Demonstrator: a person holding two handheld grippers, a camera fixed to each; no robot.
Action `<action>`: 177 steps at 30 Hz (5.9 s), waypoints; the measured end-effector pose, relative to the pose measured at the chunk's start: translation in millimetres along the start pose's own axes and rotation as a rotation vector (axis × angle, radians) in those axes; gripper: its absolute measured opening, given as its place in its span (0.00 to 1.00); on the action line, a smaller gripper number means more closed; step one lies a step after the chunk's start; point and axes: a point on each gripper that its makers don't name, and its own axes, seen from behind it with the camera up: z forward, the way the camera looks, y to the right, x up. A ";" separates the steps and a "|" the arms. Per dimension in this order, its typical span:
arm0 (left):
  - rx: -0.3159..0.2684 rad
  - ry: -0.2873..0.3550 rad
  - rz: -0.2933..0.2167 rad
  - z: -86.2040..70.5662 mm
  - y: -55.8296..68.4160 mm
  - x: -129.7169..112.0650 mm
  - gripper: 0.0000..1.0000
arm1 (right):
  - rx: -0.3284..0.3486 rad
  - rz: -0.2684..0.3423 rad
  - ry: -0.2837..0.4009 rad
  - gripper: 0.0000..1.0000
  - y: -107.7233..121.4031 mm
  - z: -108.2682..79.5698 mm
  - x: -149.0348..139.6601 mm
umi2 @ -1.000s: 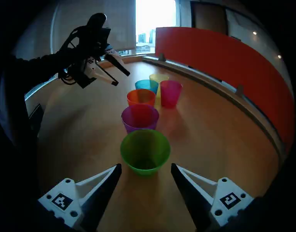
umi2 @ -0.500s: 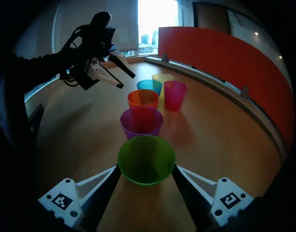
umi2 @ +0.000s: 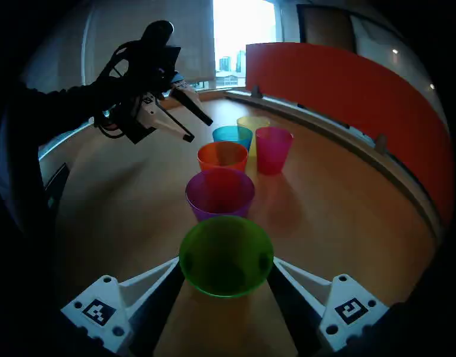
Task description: Pour water
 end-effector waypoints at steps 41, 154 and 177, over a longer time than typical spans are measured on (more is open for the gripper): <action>-0.048 0.006 0.009 46.9 2.2 14.8 0.87 | 0.018 -0.011 0.014 0.90 2.2 -18.8 -0.6; 0.108 0.202 -0.042 -43.1 30.3 59.1 0.83 | -0.039 -0.035 0.231 0.90 -25.5 -60.3 83.3; 0.141 0.322 -0.078 -89.5 45.0 77.7 0.82 | -0.042 -0.048 0.303 0.90 -40.4 -68.3 115.7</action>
